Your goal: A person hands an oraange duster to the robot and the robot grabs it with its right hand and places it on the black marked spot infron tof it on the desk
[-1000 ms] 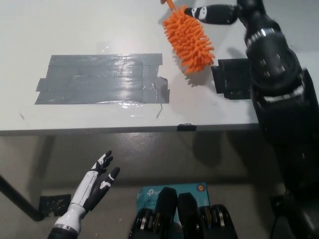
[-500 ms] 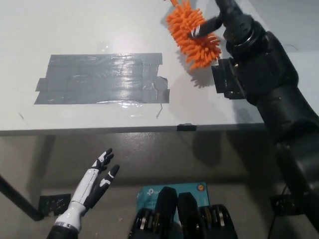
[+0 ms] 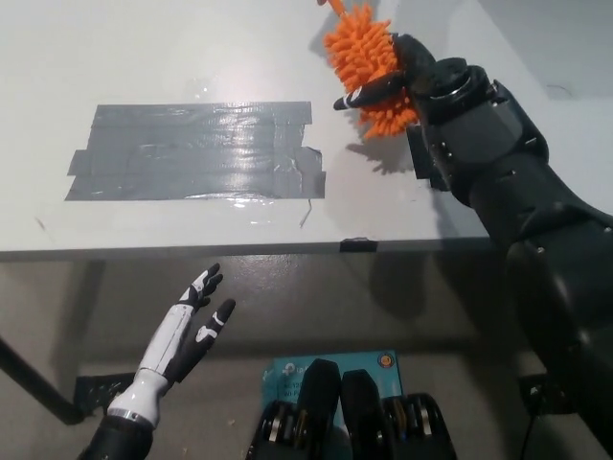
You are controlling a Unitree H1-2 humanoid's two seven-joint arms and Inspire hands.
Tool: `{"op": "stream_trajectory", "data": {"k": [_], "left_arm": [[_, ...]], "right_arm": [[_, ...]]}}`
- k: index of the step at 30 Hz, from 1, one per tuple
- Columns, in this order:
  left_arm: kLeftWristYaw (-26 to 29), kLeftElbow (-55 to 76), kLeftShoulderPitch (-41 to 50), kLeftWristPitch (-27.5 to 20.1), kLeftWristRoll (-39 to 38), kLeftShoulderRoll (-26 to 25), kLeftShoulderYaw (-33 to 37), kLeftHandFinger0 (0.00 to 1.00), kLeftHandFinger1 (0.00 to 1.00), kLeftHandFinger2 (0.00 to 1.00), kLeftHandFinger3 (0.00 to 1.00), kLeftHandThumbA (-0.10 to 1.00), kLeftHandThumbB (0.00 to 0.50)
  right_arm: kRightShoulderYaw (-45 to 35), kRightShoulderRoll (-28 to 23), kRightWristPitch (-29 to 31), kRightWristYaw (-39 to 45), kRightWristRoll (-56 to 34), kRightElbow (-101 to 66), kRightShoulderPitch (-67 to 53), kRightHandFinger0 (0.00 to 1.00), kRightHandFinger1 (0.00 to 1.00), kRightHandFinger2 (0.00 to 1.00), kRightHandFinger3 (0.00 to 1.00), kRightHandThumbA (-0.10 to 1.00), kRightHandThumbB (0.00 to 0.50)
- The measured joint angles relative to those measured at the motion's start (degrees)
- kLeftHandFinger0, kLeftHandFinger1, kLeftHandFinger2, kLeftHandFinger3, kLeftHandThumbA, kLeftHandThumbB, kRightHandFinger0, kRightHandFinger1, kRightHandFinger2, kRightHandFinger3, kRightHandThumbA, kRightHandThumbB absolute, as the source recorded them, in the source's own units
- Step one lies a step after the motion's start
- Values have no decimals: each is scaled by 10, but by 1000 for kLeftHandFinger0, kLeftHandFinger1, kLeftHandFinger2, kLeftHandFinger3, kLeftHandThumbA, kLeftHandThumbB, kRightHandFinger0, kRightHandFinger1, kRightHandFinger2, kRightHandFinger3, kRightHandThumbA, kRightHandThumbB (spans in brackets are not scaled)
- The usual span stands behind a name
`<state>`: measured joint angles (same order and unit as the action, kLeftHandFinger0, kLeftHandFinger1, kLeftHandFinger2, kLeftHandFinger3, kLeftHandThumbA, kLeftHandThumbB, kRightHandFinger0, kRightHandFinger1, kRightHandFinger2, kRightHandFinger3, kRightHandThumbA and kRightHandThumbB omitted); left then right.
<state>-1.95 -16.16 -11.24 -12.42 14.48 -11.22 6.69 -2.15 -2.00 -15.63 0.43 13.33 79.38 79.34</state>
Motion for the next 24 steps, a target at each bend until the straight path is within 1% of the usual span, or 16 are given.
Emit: {"op": "stream_trajectory", "data": {"k": [1,2,4,5,6,7,8,9,10,12,14,16,17,20,22,24], "left_arm": [[0,0,0,0,0,0,0,1000,1000,1000,1000,921,110],[0,0,0,0,0,0,0,1000,1000,1000,1000,920,109],[0,0,0,0,0,0,0,1000,1000,1000,1000,920,109],[0,0,0,0,0,0,0,1000,1000,1000,1000,920,109],[0,0,0,0,0,0,0,1000,1000,1000,1000,924,108],[0,0,0,0,0,0,0,1000,1000,1000,1000,925,108],[0,0,0,0,0,0,0,1000,1000,1000,1000,926,109],[0,0,0,0,0,0,0,1000,1000,1000,1000,928,107],[0,0,-1,0,0,0,0,1000,1000,1000,1000,931,113],[0,0,-2,0,0,0,0,1000,1000,1000,1000,932,114],[0,0,-2,0,0,0,0,1000,1000,1000,1000,942,121],[0,0,-2,0,0,0,0,1000,1000,1000,1000,944,119],[0,0,-2,0,0,0,1,1000,1000,1000,1000,946,119],[0,-2,-3,0,0,0,1,1000,1000,1000,1000,942,113],[0,-2,-4,0,0,0,1,1000,1000,1000,1000,937,111],[0,-2,-4,0,0,0,1,1000,1000,1000,1000,918,104]], "right_arm": [[-1,0,3,3,-5,3,0,1000,1000,1000,1000,976,381],[-2,0,6,5,-8,4,-1,1000,1000,1000,1000,849,384],[-2,0,10,4,-13,8,-2,1000,1000,1000,1000,849,384],[-2,0,10,3,-16,9,-3,747,895,1000,1000,629,331],[-2,0,10,2,-17,9,-4,315,379,554,1000,79,91],[6,0,10,-1,-17,11,-6,453,535,632,1000,-64,214],[17,0,10,-5,-13,13,-7,677,724,735,1000,-93,238],[37,0,10,-14,-5,15,-8,572,589,597,1000,-100,215],[63,0,10,-24,5,17,-10,235,325,442,667,-100,195],[84,0,10,-36,13,18,-14,40,311,607,613,-100,188],[97,-1,10,-45,18,19,-18,1,374,808,543,-100,178],[104,-3,12,-53,20,19,-23,29,486,857,622,-100,177],[104,-4,14,-54,20,19,-25,133,583,942,753,-100,177],[104,-8,25,-57,20,18,-31,79,595,961,939,-100,181],[103,-11,33,-58,18,18,-35,123,634,980,952,-100,187],[103,-13,40,-58,18,15,-36,153,590,895,822,-100,193]]}}
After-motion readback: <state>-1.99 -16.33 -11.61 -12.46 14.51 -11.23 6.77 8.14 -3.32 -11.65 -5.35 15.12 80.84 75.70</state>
